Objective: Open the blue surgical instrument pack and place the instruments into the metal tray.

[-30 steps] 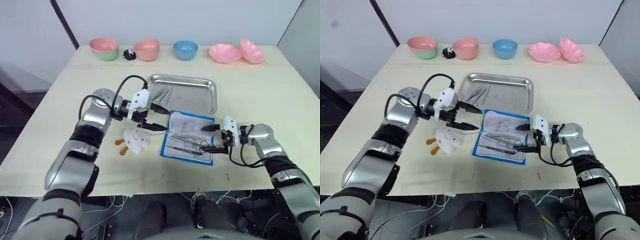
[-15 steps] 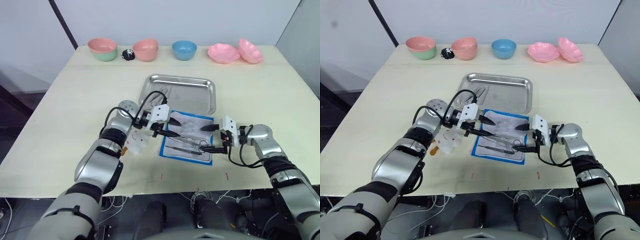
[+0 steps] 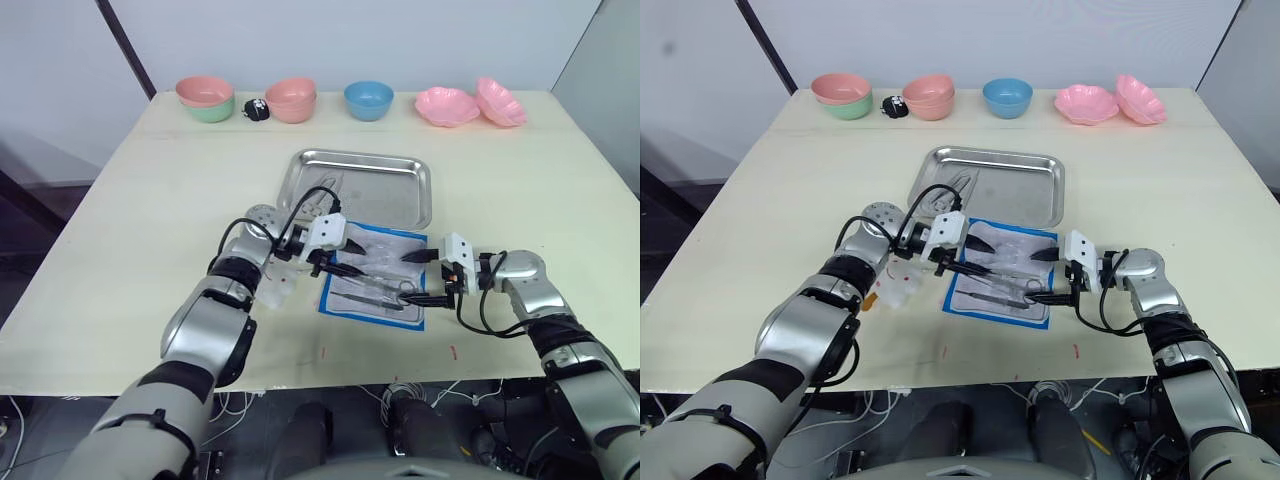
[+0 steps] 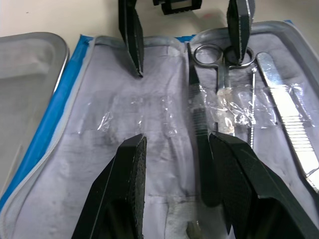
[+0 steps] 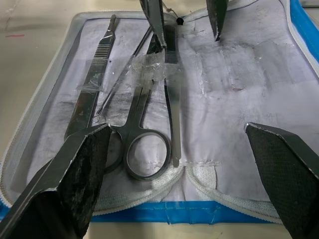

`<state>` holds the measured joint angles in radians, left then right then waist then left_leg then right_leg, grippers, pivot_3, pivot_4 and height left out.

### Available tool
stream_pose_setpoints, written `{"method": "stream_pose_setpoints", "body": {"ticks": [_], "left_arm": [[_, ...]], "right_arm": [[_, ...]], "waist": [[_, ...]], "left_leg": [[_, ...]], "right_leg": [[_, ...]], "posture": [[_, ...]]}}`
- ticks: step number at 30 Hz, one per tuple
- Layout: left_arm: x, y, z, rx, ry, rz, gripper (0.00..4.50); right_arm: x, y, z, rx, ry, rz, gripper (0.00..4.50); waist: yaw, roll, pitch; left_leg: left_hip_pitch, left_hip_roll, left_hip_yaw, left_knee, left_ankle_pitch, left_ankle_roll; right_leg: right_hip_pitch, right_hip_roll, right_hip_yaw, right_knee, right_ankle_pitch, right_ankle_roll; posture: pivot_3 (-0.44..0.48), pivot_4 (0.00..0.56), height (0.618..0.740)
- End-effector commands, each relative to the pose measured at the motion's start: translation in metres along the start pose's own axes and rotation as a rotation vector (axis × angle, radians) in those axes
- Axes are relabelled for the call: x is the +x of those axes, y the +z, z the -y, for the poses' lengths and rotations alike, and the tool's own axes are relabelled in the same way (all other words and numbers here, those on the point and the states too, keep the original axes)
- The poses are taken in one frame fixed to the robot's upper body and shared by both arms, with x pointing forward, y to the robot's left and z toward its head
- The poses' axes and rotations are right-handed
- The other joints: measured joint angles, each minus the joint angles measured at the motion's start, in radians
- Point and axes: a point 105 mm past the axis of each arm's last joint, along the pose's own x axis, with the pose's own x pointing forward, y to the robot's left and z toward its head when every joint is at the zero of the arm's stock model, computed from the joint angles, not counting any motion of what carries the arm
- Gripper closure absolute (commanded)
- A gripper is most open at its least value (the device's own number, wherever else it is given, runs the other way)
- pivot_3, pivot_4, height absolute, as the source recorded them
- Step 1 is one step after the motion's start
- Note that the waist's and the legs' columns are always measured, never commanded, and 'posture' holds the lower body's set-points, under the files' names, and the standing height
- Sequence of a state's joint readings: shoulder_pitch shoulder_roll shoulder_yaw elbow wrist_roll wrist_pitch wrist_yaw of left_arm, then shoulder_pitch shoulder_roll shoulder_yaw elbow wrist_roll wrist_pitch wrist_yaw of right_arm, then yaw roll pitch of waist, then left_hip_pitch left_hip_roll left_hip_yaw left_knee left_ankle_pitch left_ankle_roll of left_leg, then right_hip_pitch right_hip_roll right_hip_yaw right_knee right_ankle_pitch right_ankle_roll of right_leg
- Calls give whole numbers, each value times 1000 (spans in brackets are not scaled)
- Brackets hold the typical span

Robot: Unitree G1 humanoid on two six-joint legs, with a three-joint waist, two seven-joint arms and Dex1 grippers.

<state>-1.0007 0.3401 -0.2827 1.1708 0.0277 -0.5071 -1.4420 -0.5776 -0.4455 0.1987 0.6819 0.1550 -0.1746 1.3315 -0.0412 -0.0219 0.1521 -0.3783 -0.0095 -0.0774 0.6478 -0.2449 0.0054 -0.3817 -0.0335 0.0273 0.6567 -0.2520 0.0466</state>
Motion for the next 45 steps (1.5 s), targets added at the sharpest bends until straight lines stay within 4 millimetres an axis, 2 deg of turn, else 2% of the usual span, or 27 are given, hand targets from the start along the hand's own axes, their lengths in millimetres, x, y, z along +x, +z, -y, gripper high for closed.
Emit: {"method": "stream_pose_setpoints", "body": {"ticks": [1,12,15,16,19,28,36,45], "left_arm": [[-2,4,-2,6,7,24,2355],[4,-7,2,-45,-4,-27,2355],[7,-11,11,-69,-59,-31,3029],[8,-12,13,-72,-71,-32,3489],[9,-13,15,-76,-78,-32,4466],[1,-10,6,-49,-49,-64,4466],[-9,23,-13,39,-117,-99,4466],[-22,31,-18,61,-181,-219,4466]], "right_arm": [[3,-54,-29,150,65,-174,0],[3,-54,-30,145,65,-174,0],[3,-54,-30,145,65,-174,0],[3,-54,-31,145,64,-174,0],[3,-54,-31,147,65,-173,0],[5,-54,-33,158,77,-169,0],[6,-54,-34,158,84,-172,0],[9,-53,-33,157,82,-167,0]], "waist": [[0,0,0],[0,0,0],[0,0,0],[0,0,0],[0,0,0],[0,0,-1],[-1,-1,0],[-2,-1,0]], "left_leg": [[0,0,0,0,0,0],[0,0,0,0,0,0],[1,0,0,0,0,0],[1,0,0,0,0,0],[1,0,0,0,0,0],[1,0,0,0,0,0],[1,0,0,0,0,0],[0,0,0,0,0,0]], "right_leg": [[0,0,0,0,0,0],[1,0,0,0,0,0],[1,0,0,0,0,0],[1,0,0,0,0,0],[1,0,0,0,0,0],[1,0,0,0,0,0],[1,0,-1,0,0,0],[1,1,-2,0,0,1]], "posture": [[0,150,740],[0,150,740],[0,150,740],[0,150,740],[0,150,740],[0,150,740],[0,150,740],[0,150,740]]}}
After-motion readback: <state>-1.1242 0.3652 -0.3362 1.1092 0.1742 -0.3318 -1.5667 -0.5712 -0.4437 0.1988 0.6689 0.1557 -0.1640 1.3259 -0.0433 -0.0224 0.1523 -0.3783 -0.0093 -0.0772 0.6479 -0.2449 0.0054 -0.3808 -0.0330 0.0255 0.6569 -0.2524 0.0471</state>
